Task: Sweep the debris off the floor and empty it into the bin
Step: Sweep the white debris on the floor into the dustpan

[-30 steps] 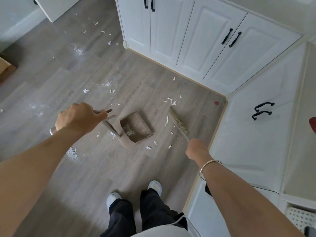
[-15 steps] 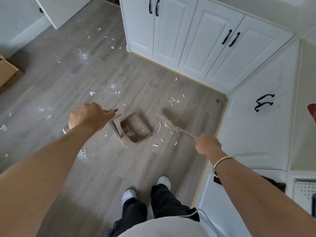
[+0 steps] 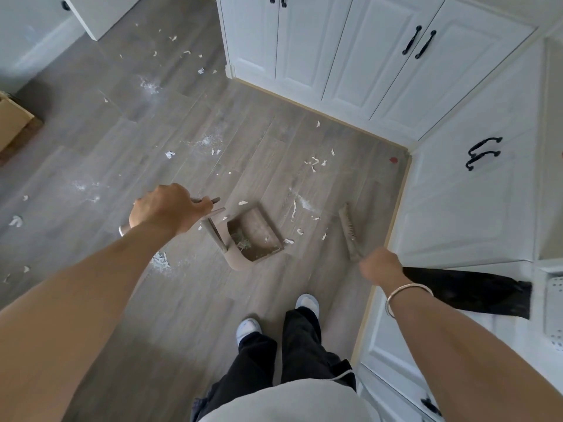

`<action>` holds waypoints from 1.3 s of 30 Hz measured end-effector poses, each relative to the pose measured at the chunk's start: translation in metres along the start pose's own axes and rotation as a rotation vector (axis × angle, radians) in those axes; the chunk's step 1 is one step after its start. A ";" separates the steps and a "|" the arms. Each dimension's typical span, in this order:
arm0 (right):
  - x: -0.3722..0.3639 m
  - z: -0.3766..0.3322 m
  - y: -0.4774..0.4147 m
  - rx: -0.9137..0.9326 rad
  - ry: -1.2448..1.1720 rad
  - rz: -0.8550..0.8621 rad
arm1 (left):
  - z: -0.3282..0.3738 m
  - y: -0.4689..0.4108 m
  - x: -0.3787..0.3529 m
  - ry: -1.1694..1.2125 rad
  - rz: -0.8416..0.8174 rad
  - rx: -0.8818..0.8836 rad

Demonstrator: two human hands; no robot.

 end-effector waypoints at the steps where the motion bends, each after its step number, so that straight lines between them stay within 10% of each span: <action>1: -0.008 -0.008 0.003 0.012 -0.007 -0.015 | -0.005 0.000 -0.002 0.003 -0.015 0.004; 31: 0.063 -0.077 -0.062 0.244 0.269 0.147 | 0.064 0.004 -0.059 0.158 -0.098 0.095; 39: 0.073 -0.093 -0.102 0.309 0.278 -0.036 | 0.109 -0.018 -0.058 0.167 -0.065 0.137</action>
Point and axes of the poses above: each hand's wrist, its own y-axis away from the middle knuckle, its own x-axis out of the back of the hand, z = x × y, the point moved 8 cm from there along -y, towards the middle knuckle, and after that the axes turned 1 degree about -x, right-handed, at the moved point
